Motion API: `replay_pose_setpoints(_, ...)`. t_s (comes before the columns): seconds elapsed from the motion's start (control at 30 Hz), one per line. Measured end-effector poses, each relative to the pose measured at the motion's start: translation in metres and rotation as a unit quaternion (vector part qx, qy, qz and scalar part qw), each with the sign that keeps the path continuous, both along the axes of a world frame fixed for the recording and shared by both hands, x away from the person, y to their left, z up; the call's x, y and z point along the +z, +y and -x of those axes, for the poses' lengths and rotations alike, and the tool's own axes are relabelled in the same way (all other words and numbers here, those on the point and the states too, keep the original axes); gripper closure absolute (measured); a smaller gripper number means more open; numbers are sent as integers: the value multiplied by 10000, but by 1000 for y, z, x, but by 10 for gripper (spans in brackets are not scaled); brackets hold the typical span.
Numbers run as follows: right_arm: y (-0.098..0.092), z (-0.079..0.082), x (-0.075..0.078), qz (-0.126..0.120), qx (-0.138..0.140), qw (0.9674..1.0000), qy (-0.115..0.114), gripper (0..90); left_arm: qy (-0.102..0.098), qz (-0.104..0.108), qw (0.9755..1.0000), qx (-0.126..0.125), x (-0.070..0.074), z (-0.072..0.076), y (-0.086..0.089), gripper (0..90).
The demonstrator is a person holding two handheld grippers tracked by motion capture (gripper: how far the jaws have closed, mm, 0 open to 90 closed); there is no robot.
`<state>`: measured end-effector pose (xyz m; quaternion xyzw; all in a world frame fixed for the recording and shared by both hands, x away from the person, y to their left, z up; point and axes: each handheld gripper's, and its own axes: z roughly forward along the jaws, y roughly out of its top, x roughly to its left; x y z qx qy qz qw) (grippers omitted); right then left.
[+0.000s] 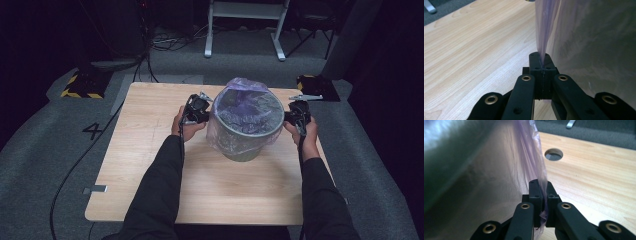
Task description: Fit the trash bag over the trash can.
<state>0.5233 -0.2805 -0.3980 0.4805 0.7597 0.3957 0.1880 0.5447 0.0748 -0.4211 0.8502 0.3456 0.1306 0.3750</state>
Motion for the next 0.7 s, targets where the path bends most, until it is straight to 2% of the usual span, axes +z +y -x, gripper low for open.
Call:
replay_pose_setpoints(0.1, -1, -1, -1, 2, -6, 10000, 85, 888, -111, 40, 9999, 18, 5, 4, 3, 886)
replay_pose_setpoints(0.13, -1, -1, -2, 35, -9, 9999, 145, 889, -158, 135, 9998, 8, 7, 6, 5, 876)
replay_pose_setpoints(0.2, -2, -3, -9, 28, 16, 9996, 284, 888, -309, 213, 9993, 92, 12, 9, 11, 820)
replay_pose_setpoints(0.27, -3, -1, -16, -50, 66, 9995, 291, 887, -396, 352, 9986, 77, 16, 11, 16, 821)
replay_pose_setpoints(0.33, -3, 3, -22, -88, 129, 9995, 277, 887, -479, 404, 9979, 156, 19, 12, 19, 802)
replay_pose_setpoints(0.5, -9, 8, -29, -148, 164, 9993, 317, 894, -696, 645, 9952, 228, 25, 15, 26, 818)
replay_pose_setpoints(0.63, -13, 10, -35, -155, 200, 9990, 378, 898, -897, 733, 9928, 301, 29, 17, 25, 828)
replay_pose_setpoints(0.7, -14, 11, -42, -156, 198, 9985, 483, 898, -928, 811, 9919, 315, 30, 16, 24, 833)
